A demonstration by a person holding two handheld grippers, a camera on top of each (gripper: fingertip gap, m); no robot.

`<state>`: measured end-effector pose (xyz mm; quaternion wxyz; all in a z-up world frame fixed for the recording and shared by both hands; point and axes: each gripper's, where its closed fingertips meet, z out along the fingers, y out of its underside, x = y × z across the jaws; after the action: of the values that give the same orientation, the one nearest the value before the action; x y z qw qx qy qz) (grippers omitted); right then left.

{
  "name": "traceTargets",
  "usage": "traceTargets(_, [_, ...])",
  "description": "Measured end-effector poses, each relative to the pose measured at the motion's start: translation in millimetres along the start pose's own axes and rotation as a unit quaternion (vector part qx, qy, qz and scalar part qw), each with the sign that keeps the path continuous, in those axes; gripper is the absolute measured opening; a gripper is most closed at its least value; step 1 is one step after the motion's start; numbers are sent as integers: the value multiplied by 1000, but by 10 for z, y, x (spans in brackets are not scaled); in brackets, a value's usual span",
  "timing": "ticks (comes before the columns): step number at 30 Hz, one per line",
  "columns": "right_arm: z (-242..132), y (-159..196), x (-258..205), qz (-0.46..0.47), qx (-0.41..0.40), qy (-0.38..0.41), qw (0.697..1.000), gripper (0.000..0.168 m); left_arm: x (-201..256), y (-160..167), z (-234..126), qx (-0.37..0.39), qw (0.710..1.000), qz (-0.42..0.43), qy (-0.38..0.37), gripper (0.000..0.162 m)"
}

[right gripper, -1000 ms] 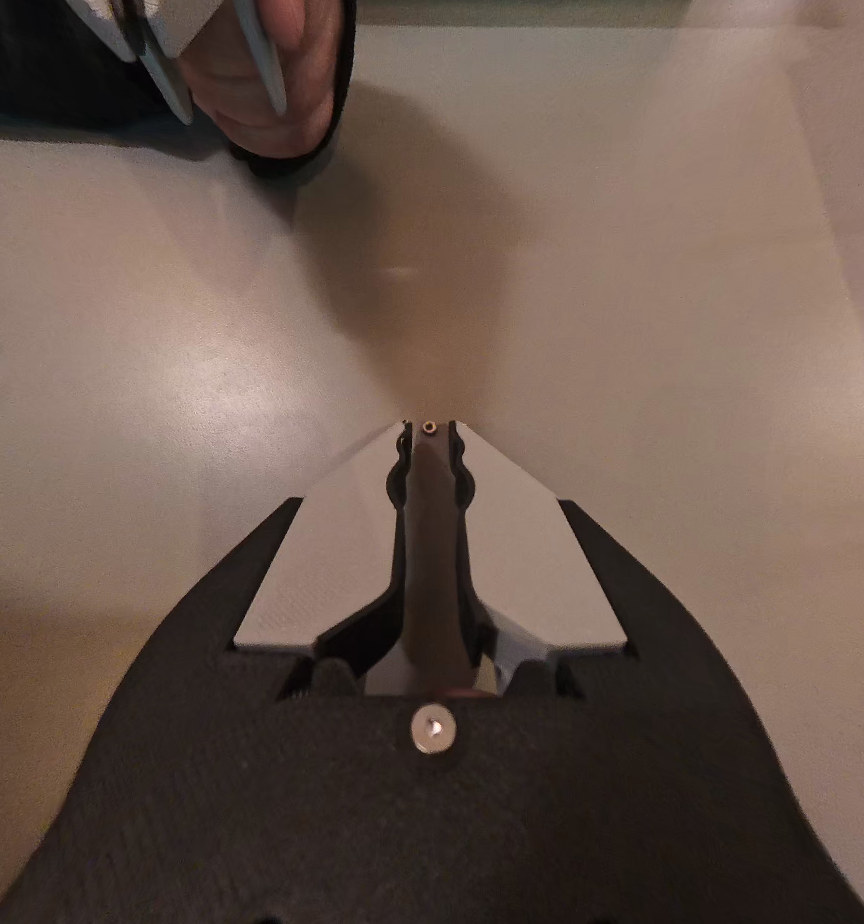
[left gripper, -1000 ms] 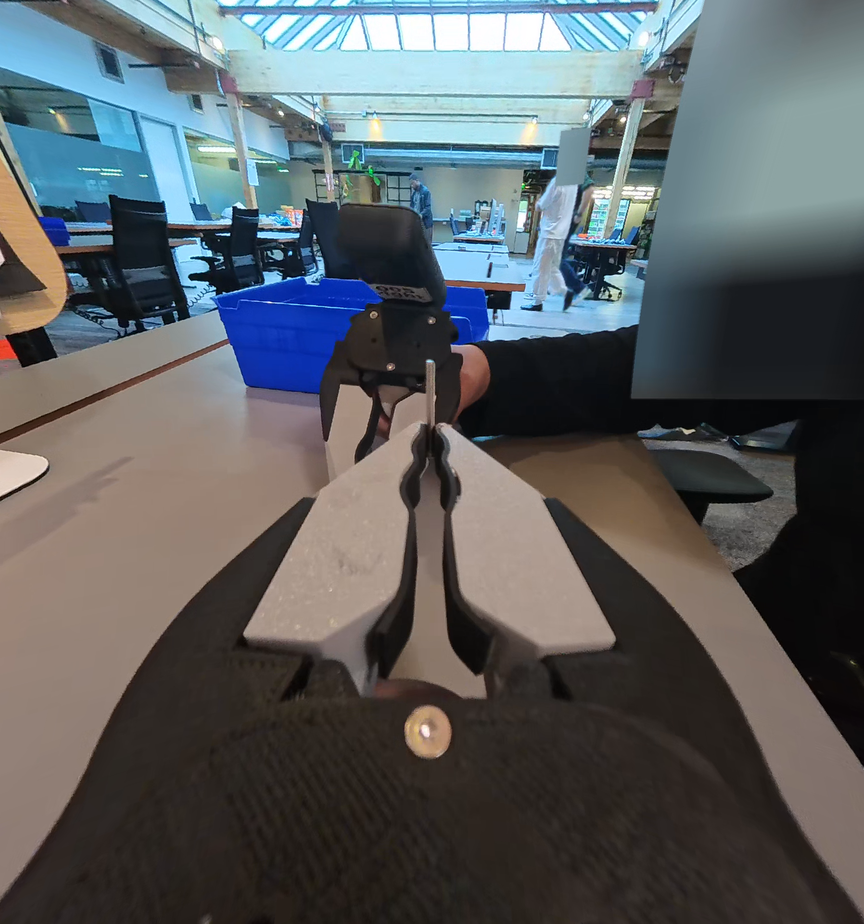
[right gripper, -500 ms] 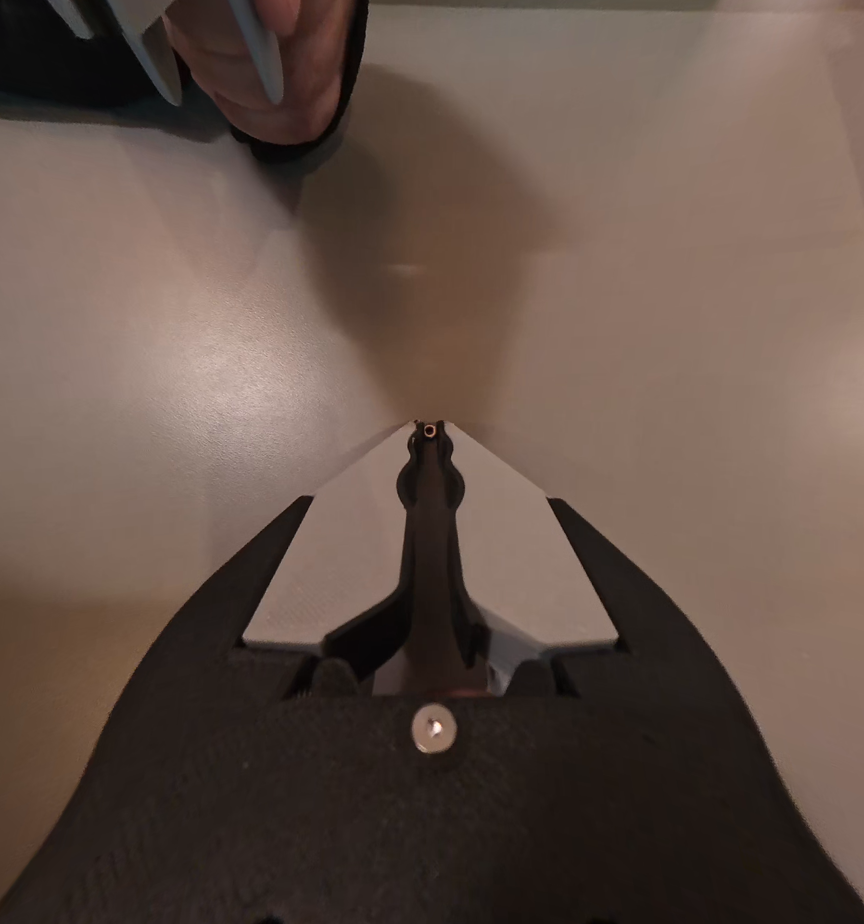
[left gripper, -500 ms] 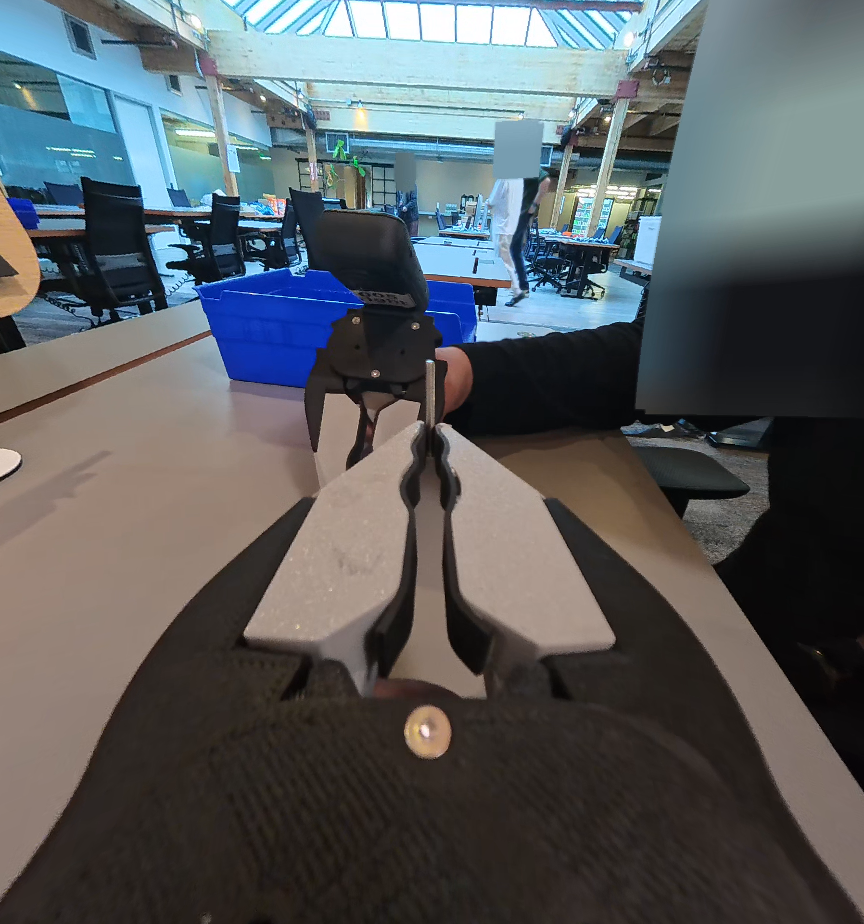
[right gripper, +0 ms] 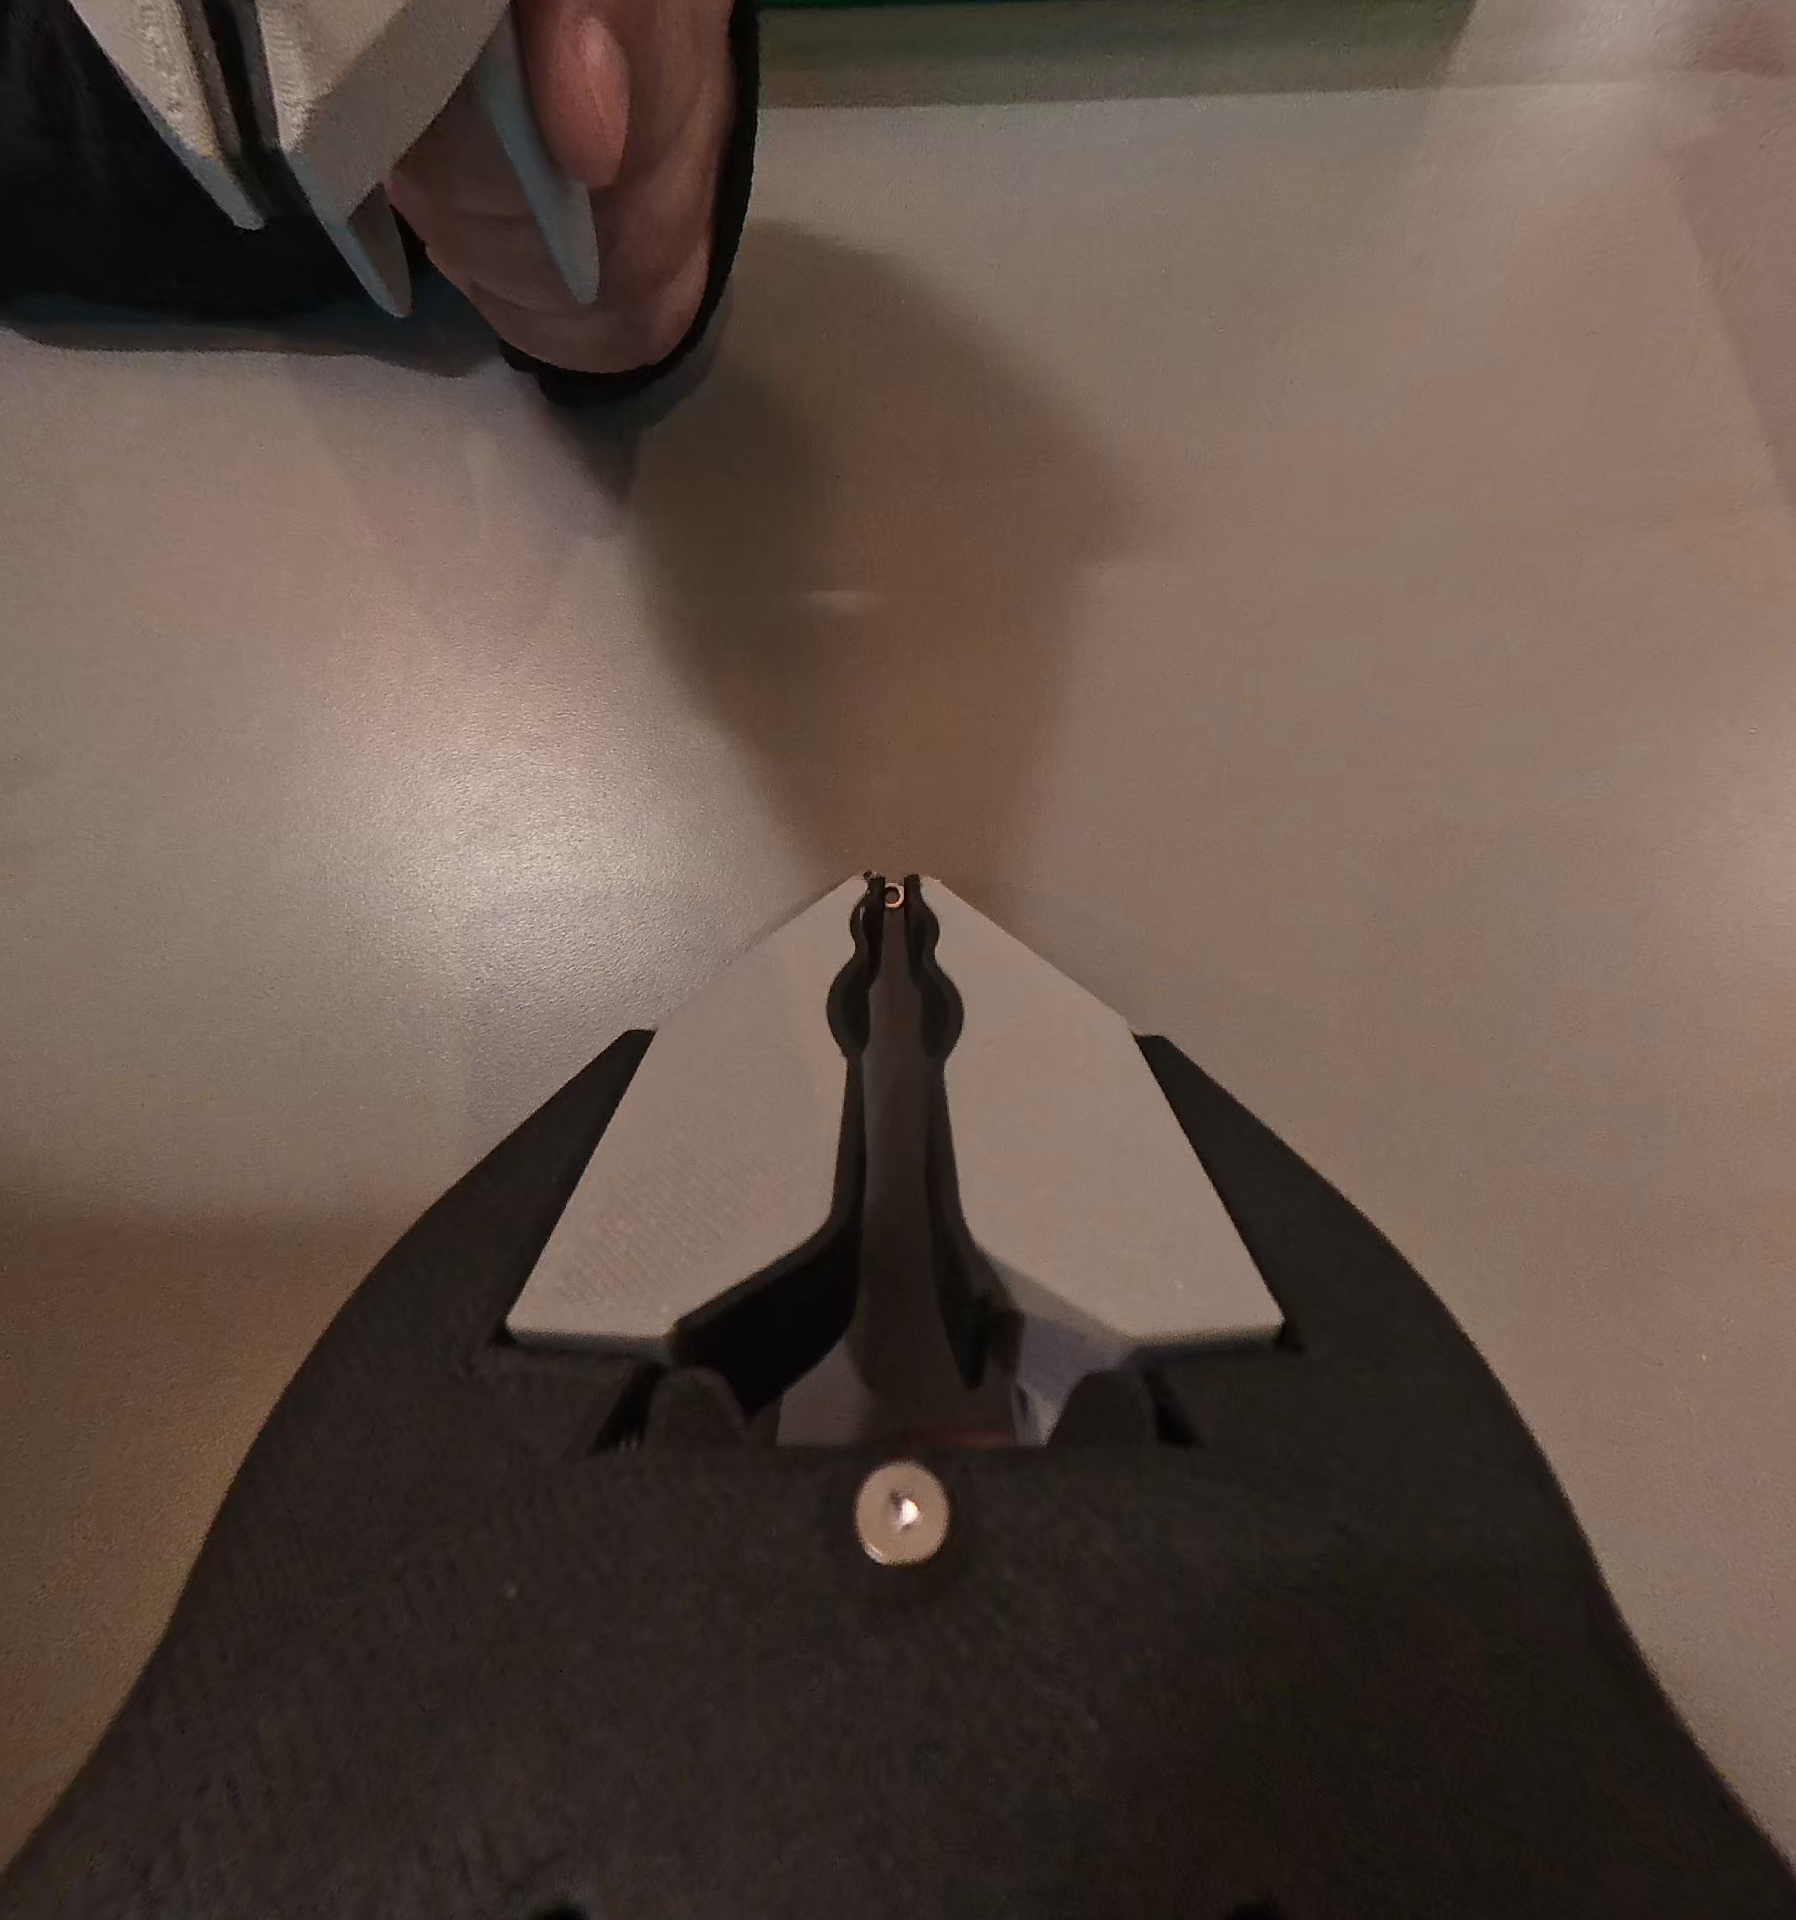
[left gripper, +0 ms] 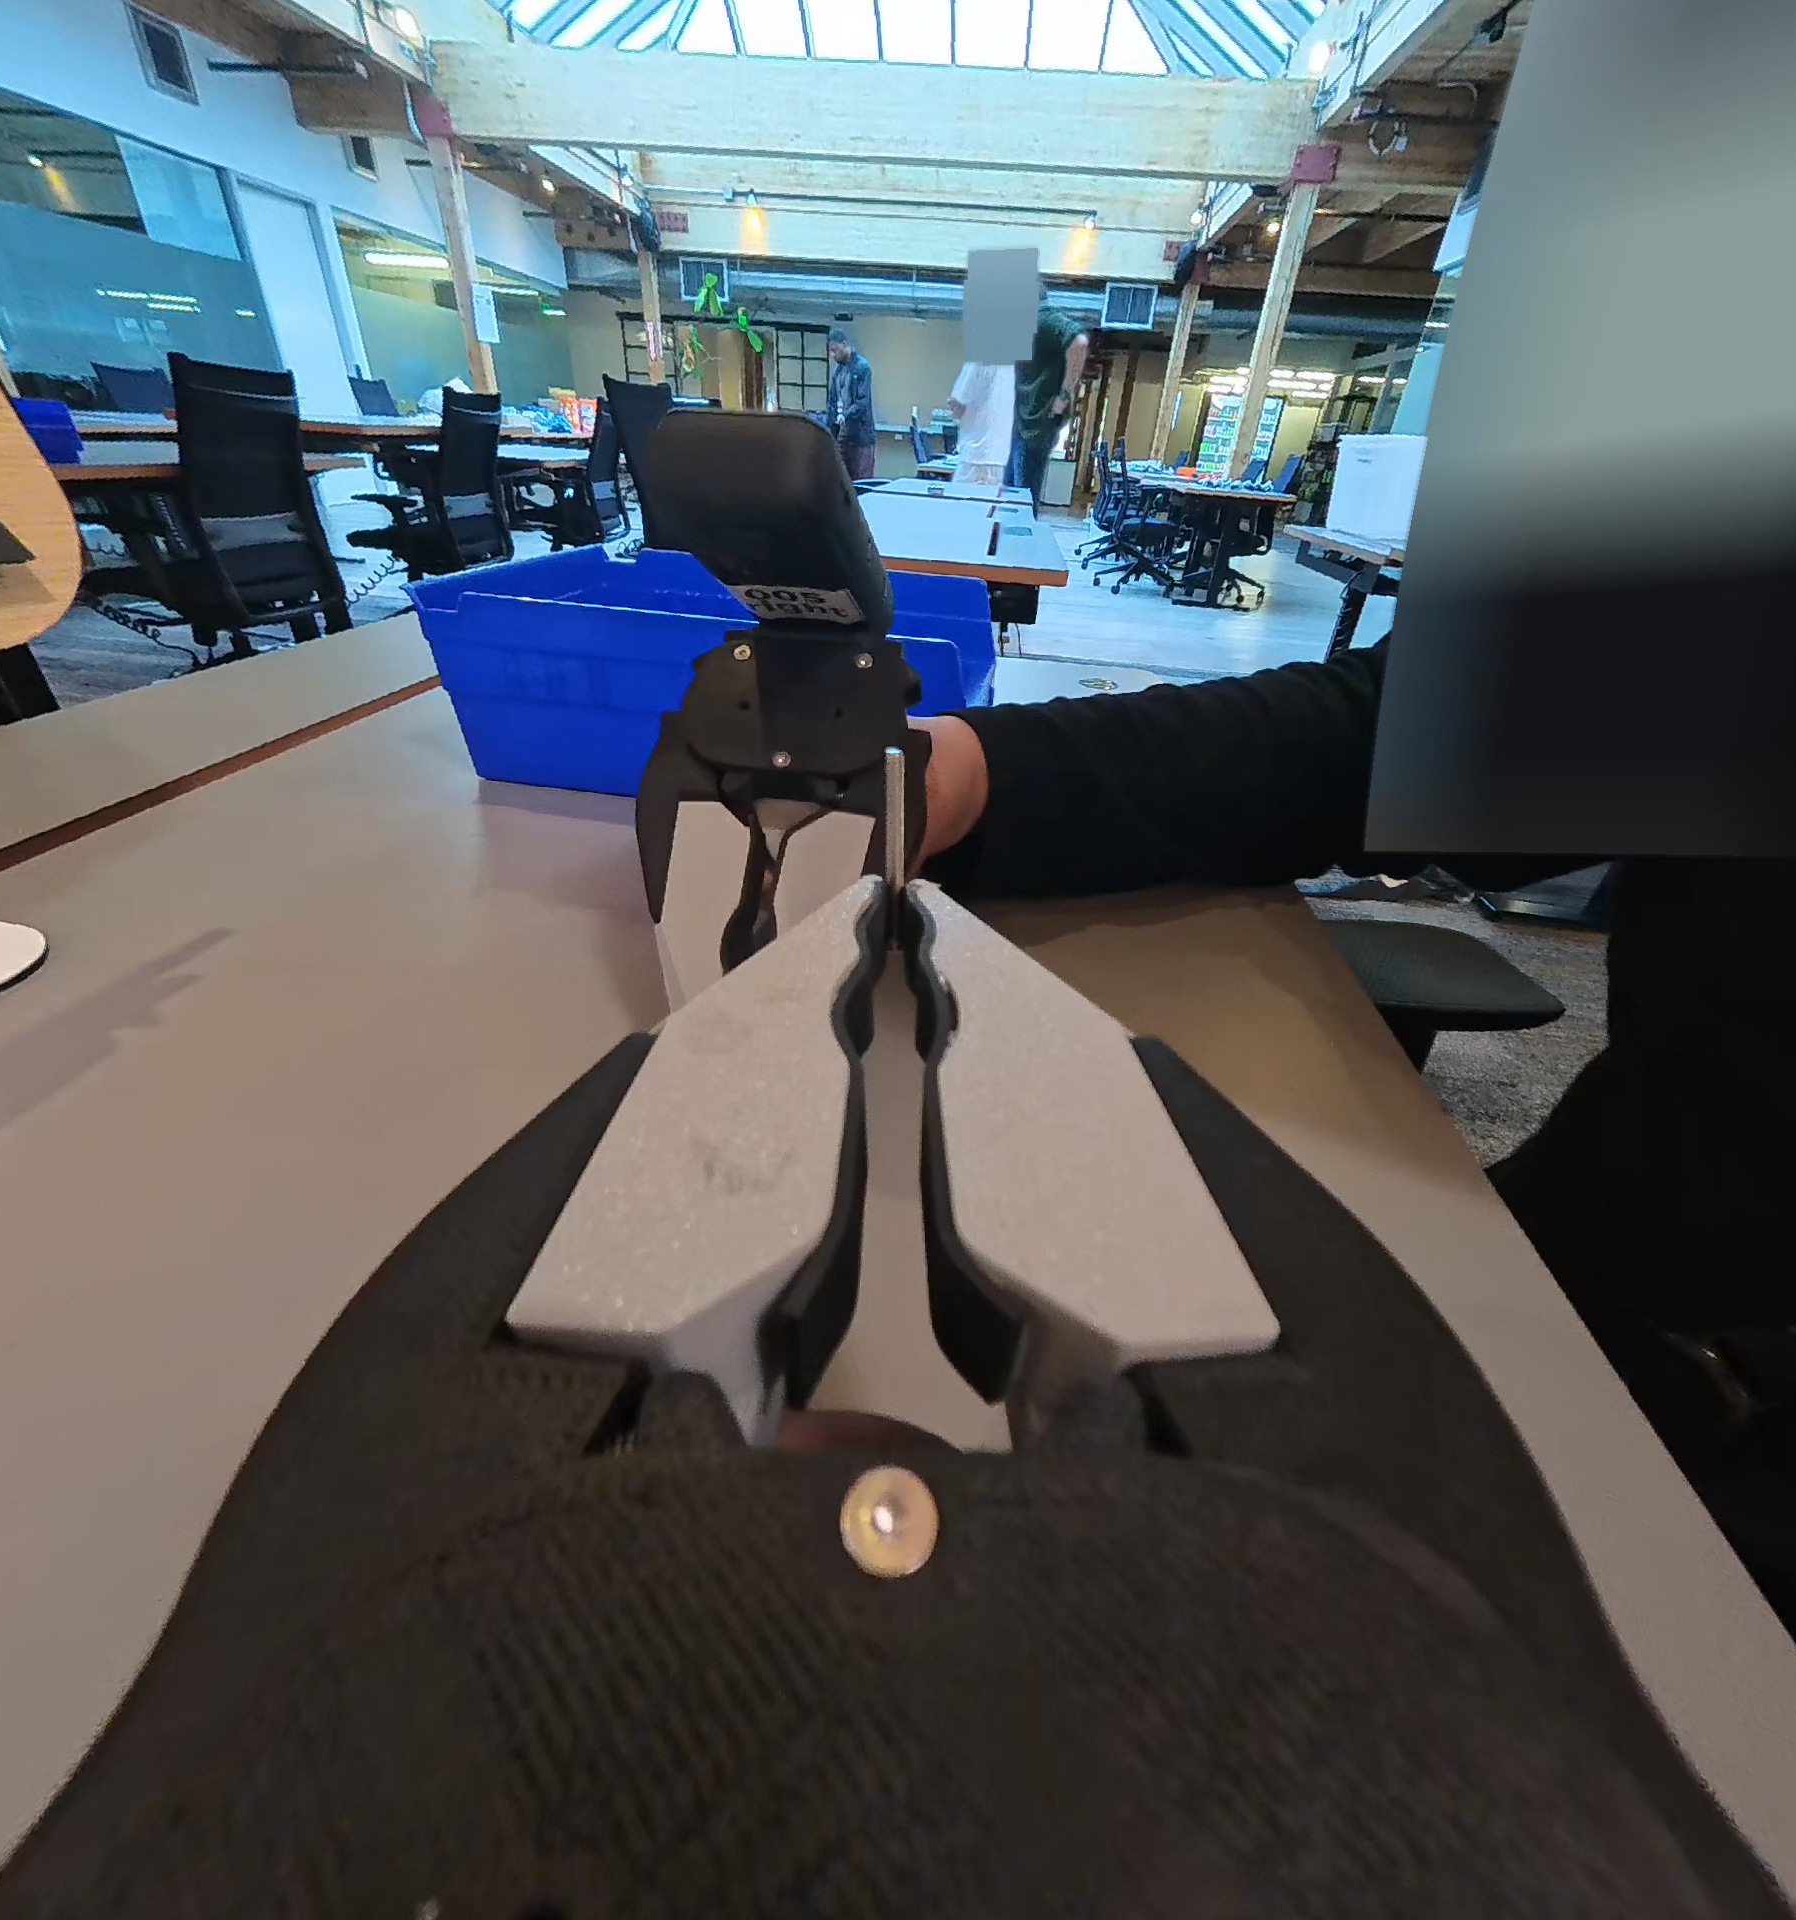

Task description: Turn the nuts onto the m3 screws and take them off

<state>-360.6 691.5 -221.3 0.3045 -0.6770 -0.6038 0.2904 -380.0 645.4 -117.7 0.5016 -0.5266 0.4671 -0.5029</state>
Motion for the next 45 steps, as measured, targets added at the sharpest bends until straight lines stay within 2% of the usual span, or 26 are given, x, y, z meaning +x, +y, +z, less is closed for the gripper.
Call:
traceTargets(4, [22,55,21,-13,-20,11,1000,1,-6,0,1,0,1000,-1,-1,0])
traceTargets(13, [-45,-34,16,-2,2,7,1000,1,-29,11,-2,-4,1000,-1,-8,0])
traceTargets(23, [-445,-566,-144,20,90,-35,995,1,-57,76,13,-30,999,11,-24,0])
traceTargets(33, [-767,-1066,-317,24,120,-99,988,1,-92,143,63,-56,997,23,-47,0])
traceTargets(45, [-605,-1248,-320,3,60,-111,992,1,-138,65,80,-21,997,-64,-42,0])
